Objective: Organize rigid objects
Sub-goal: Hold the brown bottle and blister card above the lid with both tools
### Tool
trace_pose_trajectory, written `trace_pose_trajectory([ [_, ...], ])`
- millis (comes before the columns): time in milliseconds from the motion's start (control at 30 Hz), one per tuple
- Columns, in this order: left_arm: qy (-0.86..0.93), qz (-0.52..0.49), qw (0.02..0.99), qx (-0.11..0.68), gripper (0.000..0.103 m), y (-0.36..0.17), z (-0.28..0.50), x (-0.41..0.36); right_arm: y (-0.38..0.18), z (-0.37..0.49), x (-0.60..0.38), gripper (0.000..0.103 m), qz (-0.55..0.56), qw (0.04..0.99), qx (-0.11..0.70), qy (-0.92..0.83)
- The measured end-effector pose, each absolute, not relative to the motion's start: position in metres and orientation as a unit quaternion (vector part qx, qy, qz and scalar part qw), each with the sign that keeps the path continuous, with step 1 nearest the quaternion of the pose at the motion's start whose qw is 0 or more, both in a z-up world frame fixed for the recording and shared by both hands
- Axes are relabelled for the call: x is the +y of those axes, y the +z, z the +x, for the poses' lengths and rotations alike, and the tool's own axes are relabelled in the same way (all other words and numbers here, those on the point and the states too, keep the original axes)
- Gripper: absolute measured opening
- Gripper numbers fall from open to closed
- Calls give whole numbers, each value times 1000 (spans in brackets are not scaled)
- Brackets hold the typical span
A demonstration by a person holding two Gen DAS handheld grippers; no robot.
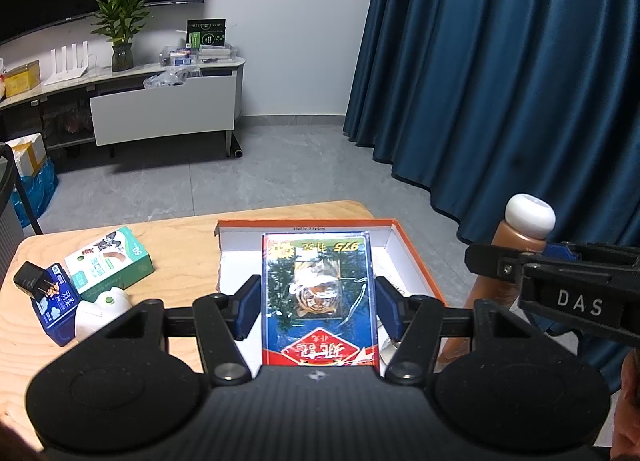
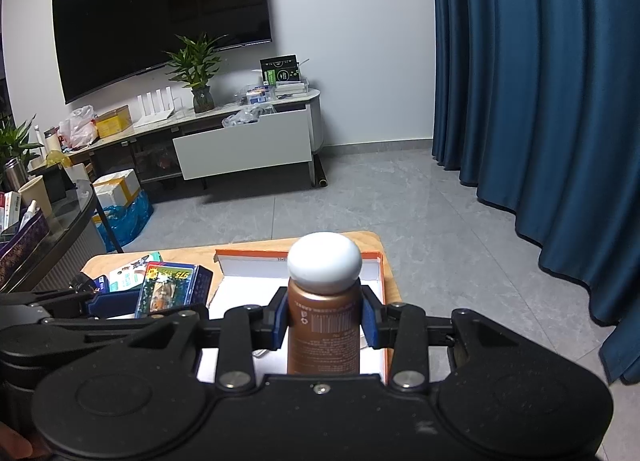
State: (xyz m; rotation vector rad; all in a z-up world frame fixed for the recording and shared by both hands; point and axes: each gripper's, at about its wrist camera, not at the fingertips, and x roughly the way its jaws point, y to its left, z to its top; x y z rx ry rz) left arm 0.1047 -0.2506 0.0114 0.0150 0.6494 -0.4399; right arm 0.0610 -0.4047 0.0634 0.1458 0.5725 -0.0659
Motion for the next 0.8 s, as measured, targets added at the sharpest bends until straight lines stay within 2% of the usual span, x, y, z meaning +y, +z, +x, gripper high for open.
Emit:
trace_pose_trajectory([
  [800, -215, 8, 923, 319, 60, 11, 105, -251, 63, 64, -407, 45, 72, 953, 292, -30],
])
